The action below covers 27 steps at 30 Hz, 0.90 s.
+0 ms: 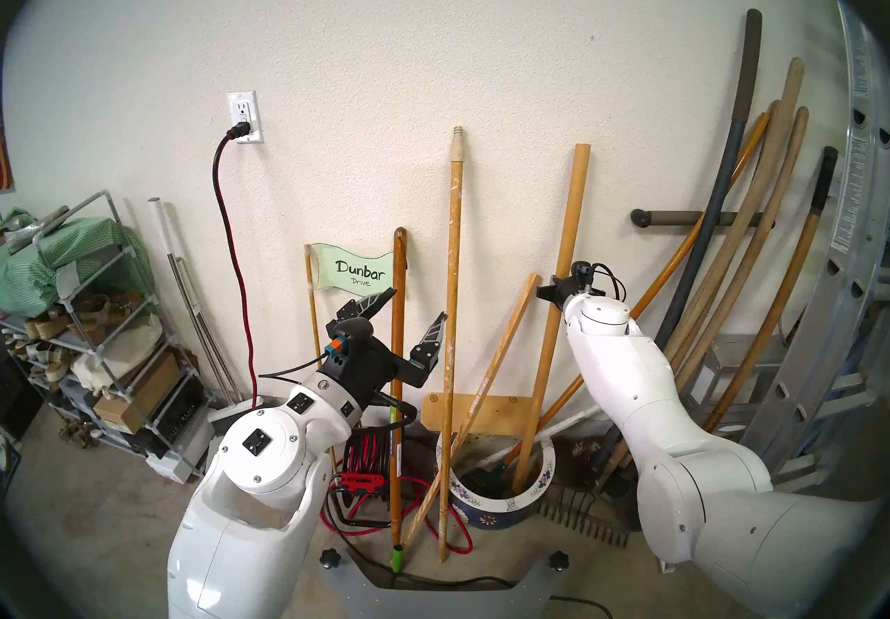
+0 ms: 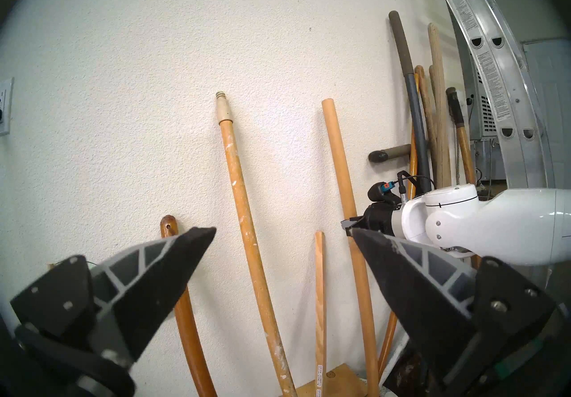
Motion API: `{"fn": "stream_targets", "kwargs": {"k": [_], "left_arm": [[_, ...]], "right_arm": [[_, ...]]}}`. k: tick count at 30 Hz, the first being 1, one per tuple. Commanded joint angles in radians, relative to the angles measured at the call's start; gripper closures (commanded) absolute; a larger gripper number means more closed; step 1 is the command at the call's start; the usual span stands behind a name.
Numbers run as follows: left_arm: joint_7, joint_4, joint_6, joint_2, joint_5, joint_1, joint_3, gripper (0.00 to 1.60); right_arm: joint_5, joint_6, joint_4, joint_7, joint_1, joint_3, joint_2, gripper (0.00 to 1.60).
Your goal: Put wooden sticks into the pot
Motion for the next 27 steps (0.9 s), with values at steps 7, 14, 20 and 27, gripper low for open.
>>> {"fn": "stream_targets", "kwargs": {"k": [7, 14, 20, 27], "left_arm": [[0.000, 0.000, 0.000, 0.000, 0.000, 0.000, 0.000, 0.00], [0.000, 0.000, 0.000, 0.000, 0.000, 0.000, 0.000, 0.00], [0.000, 0.000, 0.000, 0.000, 0.000, 0.000, 0.000, 0.00], [0.000, 0.000, 0.000, 0.000, 0.000, 0.000, 0.000, 0.00]], "right_arm": [[-0.019, -0.077, 0.097, -0.017, 0.082, -0.013, -0.027, 1.47], [-0.025, -0.094, 0.115, -0.022, 0.089, -0.008, -0.025, 1.04], [-0.031, -0.104, 0.122, -0.022, 0.091, -0.006, -0.023, 0.50], [-0.026, -0.099, 0.079, -0.012, 0.068, 0.004, -0.014, 0.00]]}}
